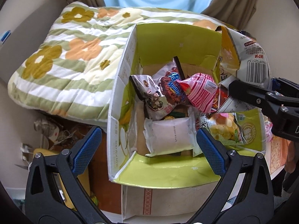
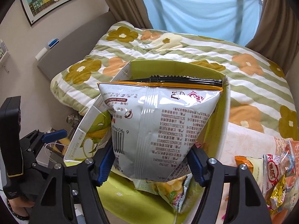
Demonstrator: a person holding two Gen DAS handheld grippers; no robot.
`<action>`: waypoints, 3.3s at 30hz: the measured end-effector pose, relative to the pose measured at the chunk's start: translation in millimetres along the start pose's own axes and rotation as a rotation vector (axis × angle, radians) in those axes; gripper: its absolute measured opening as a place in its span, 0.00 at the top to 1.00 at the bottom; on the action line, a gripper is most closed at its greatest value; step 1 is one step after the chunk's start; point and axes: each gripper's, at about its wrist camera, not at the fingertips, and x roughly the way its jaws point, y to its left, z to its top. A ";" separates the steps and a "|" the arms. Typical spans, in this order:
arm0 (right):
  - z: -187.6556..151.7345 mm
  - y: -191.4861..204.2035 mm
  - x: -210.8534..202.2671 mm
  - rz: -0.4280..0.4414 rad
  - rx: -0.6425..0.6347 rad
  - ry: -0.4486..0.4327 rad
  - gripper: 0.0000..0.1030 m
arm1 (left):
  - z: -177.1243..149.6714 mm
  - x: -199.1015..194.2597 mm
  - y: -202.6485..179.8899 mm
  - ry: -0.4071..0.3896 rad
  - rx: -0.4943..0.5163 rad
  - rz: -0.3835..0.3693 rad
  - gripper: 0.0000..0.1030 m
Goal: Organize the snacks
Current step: 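Carry both packets over the cardboard box and open both tools to drop them inside, then move both tools back toward the snacks on the board, then grasp the pink strawberry bag with the left tool while the right tool grasps the cream stick-snack bag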
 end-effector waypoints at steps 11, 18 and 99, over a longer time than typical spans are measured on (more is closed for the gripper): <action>-14.9 -0.2 -8.9 0.017 0.046 -0.050 0.07 | -15.2 -12.3 2.9 -0.006 0.003 -0.002 0.02; -27.8 3.7 -25.1 -0.008 0.058 -0.064 0.07 | -23.0 -27.6 3.4 -0.047 0.011 -0.019 0.02; -192.5 -338.3 -85.6 -0.320 -0.176 0.120 0.07 | -78.7 120.4 -397.3 0.227 0.329 -0.196 0.38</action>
